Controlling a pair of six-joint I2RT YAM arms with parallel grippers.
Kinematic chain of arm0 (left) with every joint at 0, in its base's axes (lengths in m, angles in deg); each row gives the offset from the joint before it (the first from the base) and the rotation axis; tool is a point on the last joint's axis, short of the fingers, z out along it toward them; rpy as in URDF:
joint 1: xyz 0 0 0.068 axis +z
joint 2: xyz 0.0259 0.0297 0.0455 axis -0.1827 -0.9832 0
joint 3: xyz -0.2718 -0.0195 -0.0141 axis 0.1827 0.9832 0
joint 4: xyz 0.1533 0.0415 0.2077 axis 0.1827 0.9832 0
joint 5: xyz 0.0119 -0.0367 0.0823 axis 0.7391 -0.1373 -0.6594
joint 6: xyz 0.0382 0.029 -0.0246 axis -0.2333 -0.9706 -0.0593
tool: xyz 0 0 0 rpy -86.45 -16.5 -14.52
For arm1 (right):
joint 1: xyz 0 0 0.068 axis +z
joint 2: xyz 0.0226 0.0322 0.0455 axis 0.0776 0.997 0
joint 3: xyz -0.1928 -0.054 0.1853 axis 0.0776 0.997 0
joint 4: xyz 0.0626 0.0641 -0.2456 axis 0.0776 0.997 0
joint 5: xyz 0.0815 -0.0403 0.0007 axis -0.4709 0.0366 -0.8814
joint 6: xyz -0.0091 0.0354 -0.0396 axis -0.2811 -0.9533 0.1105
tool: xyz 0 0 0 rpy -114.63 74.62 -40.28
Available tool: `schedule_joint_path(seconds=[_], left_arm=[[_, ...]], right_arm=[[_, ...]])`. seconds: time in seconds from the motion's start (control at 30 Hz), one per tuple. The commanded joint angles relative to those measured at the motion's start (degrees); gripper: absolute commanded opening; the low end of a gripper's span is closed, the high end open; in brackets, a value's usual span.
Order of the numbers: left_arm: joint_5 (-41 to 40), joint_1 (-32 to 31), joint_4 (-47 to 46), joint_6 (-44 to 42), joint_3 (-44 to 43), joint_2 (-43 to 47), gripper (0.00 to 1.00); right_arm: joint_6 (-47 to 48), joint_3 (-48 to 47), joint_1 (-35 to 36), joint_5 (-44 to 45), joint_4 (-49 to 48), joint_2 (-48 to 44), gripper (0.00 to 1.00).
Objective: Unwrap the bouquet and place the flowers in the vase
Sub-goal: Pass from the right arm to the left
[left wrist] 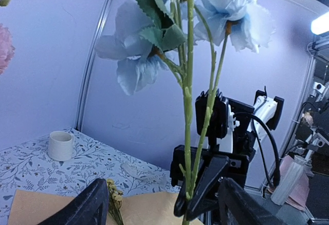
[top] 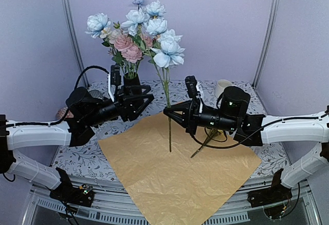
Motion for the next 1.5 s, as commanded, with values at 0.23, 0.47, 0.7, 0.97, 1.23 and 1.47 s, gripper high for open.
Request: schedule_joint_path(seconds=[0.23,0.47,0.7,0.97,1.23,1.47], left_arm=[[3.6,-3.3,-1.2,1.0,-4.1,-5.3,0.77],[3.9,-3.6,-1.5,0.8,-4.9,-5.7,0.71],[3.4,-3.6,-2.0,1.4,-5.5,-6.0,0.51],[2.0,-3.5,-2.4,1.1,-4.9,-5.5,0.12],[-1.4,-3.4,-0.5,-0.5,-3.5,-4.2,0.0],[-7.4,-2.5,5.4,-4.5,-2.3,-1.3,0.0]], right_arm=[[4.3,-5.4,2.6,2.2,2.3,4.6,0.03],[4.4,-5.4,2.8,2.1,2.9,5.2,0.03],[4.7,-5.3,3.0,2.2,3.5,5.4,0.03],[4.7,-5.1,3.1,2.8,3.5,5.1,0.03],[2.9,-2.7,3.1,11.0,2.2,2.6,0.26],[3.6,3.2,3.0,27.1,0.8,-2.5,0.45]])
